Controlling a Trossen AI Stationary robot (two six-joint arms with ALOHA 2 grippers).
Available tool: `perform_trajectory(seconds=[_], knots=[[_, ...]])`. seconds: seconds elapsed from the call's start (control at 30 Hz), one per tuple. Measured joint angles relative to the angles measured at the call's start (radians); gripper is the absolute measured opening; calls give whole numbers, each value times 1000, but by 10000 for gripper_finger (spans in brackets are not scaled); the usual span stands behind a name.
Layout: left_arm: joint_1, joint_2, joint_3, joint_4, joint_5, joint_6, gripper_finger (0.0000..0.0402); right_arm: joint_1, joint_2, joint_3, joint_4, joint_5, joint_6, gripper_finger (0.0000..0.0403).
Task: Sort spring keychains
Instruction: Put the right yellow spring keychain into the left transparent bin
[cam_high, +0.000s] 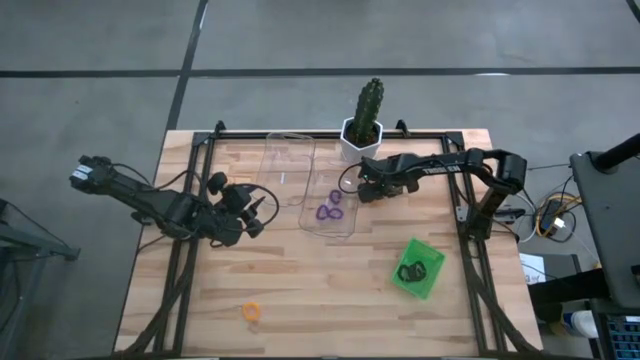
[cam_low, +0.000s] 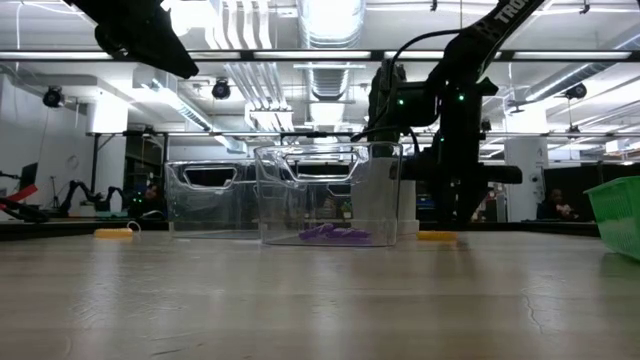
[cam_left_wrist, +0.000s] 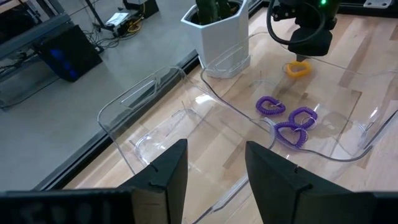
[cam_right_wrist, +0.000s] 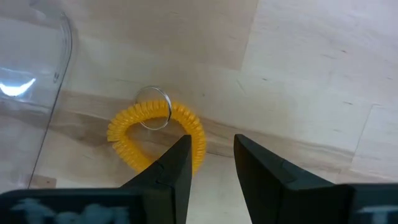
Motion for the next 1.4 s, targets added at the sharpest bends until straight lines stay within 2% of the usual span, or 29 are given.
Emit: perform_trajectory(seconds=[0.83,1.1,1.4], knots=[[0,0,0,32,0,-2,153,1,0,-33,40,-21,43,114],[0,0,0,32,0,-3,153,1,2,-37,-55,6,50,114],[2,0,0,31,0,-1,153,16,-6,-37,24,4,41,114]])
